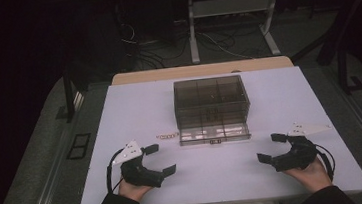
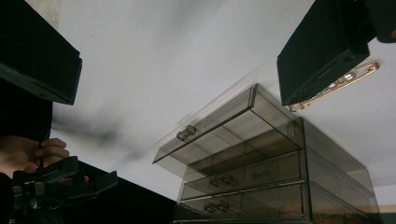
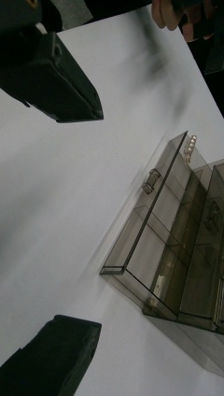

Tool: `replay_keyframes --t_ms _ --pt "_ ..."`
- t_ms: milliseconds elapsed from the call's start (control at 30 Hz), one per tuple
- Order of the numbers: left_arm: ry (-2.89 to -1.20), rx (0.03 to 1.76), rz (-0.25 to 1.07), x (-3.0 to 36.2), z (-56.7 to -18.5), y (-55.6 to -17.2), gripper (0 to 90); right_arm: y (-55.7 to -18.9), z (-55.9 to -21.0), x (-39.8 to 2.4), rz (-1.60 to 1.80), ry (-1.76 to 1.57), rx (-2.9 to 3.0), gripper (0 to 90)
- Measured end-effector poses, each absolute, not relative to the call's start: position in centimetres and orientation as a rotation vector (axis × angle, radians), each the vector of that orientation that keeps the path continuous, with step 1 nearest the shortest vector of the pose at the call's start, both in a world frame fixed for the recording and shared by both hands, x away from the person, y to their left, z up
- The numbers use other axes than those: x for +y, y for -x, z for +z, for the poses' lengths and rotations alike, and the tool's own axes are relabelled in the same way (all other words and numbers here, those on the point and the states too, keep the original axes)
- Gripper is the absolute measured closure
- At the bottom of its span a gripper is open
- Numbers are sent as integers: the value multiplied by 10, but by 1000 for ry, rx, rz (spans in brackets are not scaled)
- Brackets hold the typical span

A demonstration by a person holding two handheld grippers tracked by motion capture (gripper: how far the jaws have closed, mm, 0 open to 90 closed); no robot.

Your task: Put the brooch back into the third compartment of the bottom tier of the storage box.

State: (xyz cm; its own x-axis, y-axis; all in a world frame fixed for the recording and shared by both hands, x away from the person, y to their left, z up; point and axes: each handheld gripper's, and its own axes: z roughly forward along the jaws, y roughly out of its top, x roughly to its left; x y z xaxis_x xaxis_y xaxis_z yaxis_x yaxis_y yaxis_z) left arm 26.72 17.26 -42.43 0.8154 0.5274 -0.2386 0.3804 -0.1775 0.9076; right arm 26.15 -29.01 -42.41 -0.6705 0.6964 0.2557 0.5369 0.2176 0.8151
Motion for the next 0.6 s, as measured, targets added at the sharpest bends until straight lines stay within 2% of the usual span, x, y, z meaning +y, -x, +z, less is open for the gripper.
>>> replay_keyframes --t_ms 600 --pt "-1792 690 153 171 -422 -264 0 -261 -424 -291 1444 -1186 2324 4"
